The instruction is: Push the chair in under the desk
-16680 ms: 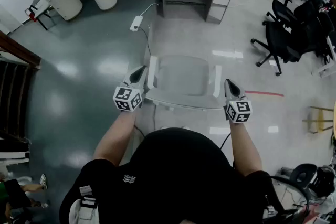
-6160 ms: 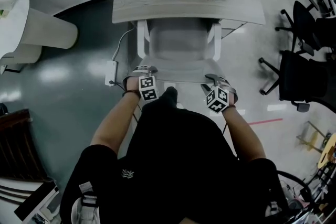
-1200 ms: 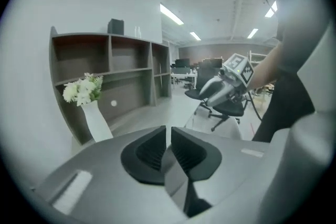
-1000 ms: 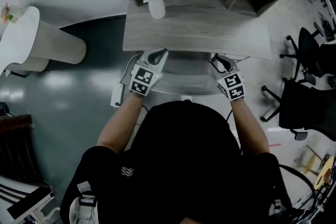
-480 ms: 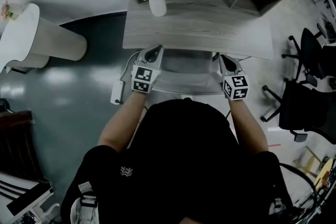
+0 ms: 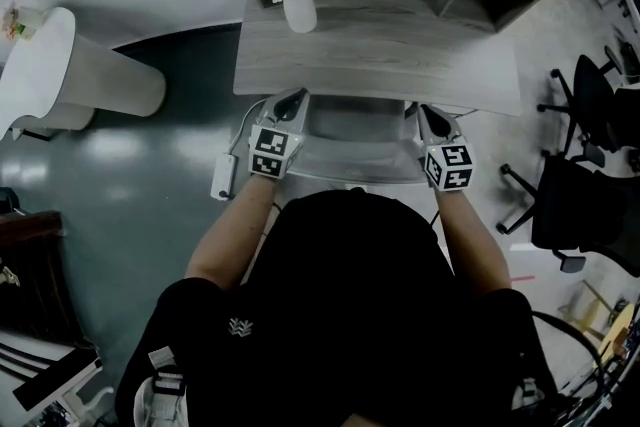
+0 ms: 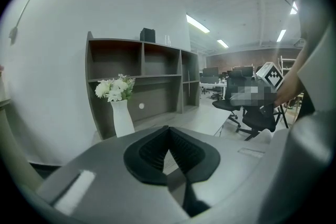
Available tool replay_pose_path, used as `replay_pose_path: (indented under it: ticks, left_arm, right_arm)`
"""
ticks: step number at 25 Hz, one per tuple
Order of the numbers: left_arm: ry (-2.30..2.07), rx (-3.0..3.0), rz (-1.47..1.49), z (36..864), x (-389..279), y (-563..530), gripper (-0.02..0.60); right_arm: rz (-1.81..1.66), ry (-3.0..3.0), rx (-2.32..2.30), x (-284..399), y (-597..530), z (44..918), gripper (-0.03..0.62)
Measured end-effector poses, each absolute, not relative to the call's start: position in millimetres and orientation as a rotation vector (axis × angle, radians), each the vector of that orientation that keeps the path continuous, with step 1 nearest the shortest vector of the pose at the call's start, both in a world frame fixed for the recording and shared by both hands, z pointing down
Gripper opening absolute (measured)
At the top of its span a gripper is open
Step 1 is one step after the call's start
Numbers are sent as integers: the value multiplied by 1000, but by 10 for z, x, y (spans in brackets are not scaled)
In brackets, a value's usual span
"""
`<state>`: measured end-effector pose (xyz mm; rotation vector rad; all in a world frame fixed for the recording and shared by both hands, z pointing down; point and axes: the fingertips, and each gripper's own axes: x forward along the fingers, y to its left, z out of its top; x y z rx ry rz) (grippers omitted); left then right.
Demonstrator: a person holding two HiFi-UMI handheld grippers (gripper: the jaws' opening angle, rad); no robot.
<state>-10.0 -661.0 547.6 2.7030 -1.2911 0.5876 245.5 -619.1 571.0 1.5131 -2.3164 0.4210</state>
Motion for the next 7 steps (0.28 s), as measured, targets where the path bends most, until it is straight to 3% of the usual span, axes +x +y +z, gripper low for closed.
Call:
replay_pose_path:
  ticks: [7]
  left_arm:
    - [-1262, 2692, 590, 5568, -61, -6609, 6]
  right_arm:
    - [432, -2313, 1510, 2495, -6193, 5737, 2]
